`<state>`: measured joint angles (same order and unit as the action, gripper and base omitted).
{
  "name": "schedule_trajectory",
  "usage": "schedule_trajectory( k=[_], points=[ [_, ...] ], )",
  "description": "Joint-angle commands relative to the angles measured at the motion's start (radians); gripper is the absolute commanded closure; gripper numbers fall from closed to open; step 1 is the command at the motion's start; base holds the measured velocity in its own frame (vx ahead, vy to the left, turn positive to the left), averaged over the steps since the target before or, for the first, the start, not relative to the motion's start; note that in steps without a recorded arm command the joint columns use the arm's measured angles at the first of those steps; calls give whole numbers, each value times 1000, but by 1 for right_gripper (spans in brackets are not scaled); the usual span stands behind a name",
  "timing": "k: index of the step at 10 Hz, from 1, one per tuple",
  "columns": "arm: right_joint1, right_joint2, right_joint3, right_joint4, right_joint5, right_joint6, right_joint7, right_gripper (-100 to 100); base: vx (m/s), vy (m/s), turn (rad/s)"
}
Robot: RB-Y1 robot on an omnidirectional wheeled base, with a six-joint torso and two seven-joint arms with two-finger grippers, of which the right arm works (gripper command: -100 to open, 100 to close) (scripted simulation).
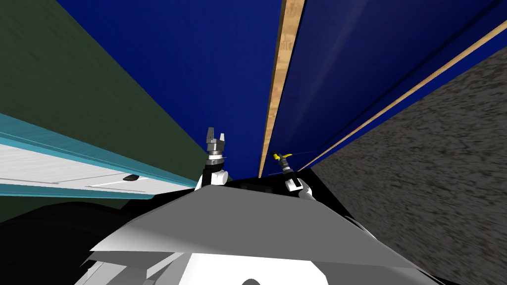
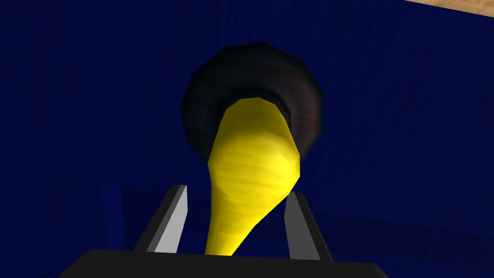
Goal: Push the door open
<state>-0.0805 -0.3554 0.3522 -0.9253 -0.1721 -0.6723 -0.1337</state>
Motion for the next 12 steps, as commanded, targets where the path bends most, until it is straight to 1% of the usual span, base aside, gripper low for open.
schedule_trajectory(
  k=[1,5,6,7,9,12],
  points=[
    [1,0,0,0,0,0,0,100,-36,-2,-3],
    [1,0,0,0,0,0,0,100,-12,-3,-1],
    [-8,6,0,16,11,0,-7,100,-49,-97,74],
    [-10,8,1,19,14,-1,-8,100,-69,-159,96],
    [-24,18,2,36,30,-5,-15,100,-84,-189,88],
    [-53,39,4,70,61,-15,-30,100,-124,-185,89]
  ],
)
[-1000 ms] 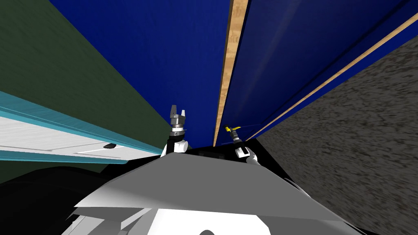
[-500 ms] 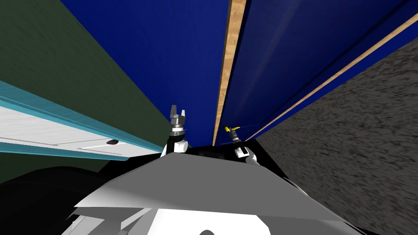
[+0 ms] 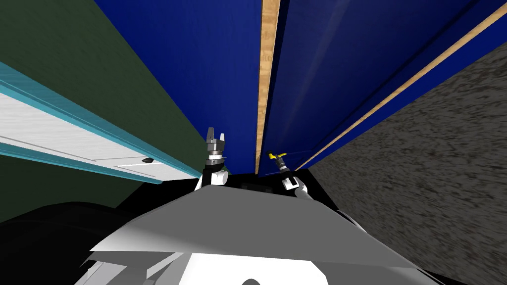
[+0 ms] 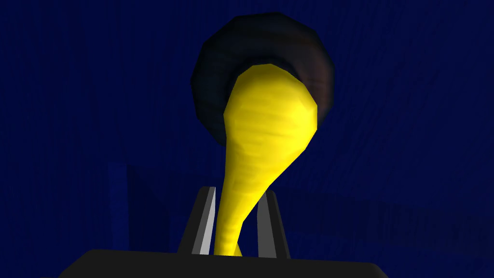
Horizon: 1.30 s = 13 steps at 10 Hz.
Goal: Push the door open
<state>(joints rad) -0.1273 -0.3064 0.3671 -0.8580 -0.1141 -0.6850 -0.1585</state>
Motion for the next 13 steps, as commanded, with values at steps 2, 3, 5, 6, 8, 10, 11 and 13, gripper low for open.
schedule_trajectory(
  k=[2,3,5,6,8,10,11,13],
  points=[
    [-29,6,-9,30,28,-9,-17,100,-156,-189,113],
    [-41,14,-9,44,41,-13,-23,100,-177,-158,115],
    [-66,32,-7,75,69,-21,-36,100,-198,-178,117],
    [-79,41,-6,90,84,-25,-42,100,-201,-204,125],
    [-105,60,-4,121,112,-33,-56,100,-170,-171,126],
    [-130,78,-2,152,140,-41,-69,100,-199,-189,122],
    [-142,86,-1,166,154,-45,-75,100,-178,-168,99],
    [-165,103,1,194,180,-53,-87,100,-192,-198,112]
  ],
)
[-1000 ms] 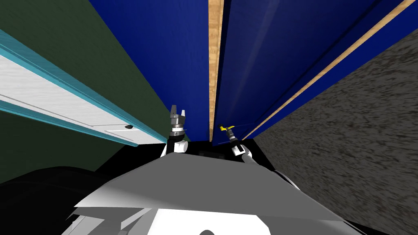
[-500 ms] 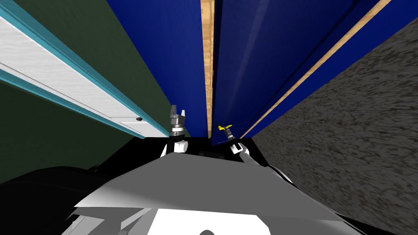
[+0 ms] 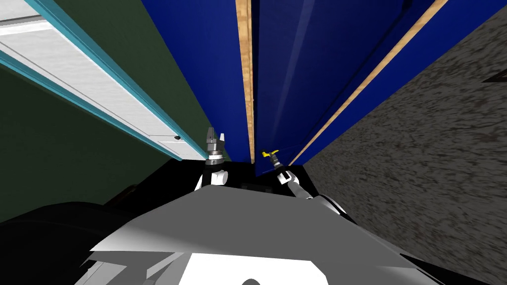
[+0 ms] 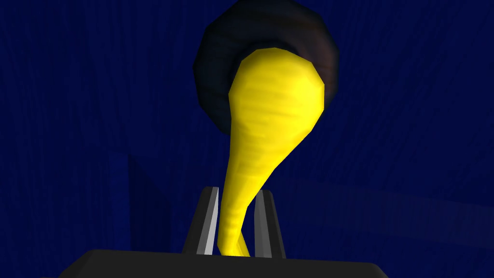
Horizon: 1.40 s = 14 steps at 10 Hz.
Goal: Push the door open
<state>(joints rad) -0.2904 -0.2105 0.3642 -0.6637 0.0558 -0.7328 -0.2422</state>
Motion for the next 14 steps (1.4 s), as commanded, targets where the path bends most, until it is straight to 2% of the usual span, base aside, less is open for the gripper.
schedule_trajectory(
  k=[1,6,7,14],
  points=[
    [-13,15,4,13,22,-8,-9,100,-165,-157,96],
    [-61,49,8,71,75,-24,-34,100,-177,-195,96],
    [-61,40,-4,78,65,-26,-27,100,-74,-120,36],
    [-54,49,34,61,73,-20,-33,100,-54,-173,94]
  ],
)
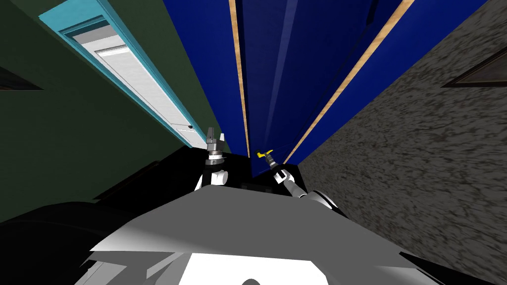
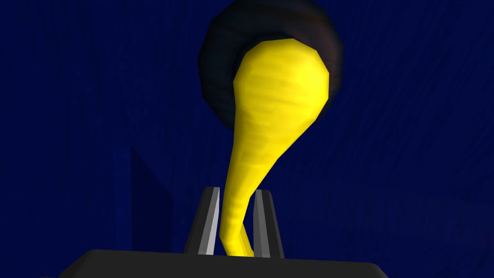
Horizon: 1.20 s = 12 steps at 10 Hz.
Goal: Push the door open
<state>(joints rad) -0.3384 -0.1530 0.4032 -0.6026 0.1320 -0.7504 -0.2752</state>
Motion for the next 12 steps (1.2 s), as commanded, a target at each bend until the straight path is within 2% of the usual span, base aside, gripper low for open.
schedule_trajectory(
  k=[1,10,12],
  points=[
    [-5,-8,2,-5,-2,-1,-1,100,-89,-180,116],
    [7,5,73,-49,12,11,-12,100,-99,-170,121],
    [9,7,86,-57,14,13,-14,100,-17,-50,-81]
  ],
)
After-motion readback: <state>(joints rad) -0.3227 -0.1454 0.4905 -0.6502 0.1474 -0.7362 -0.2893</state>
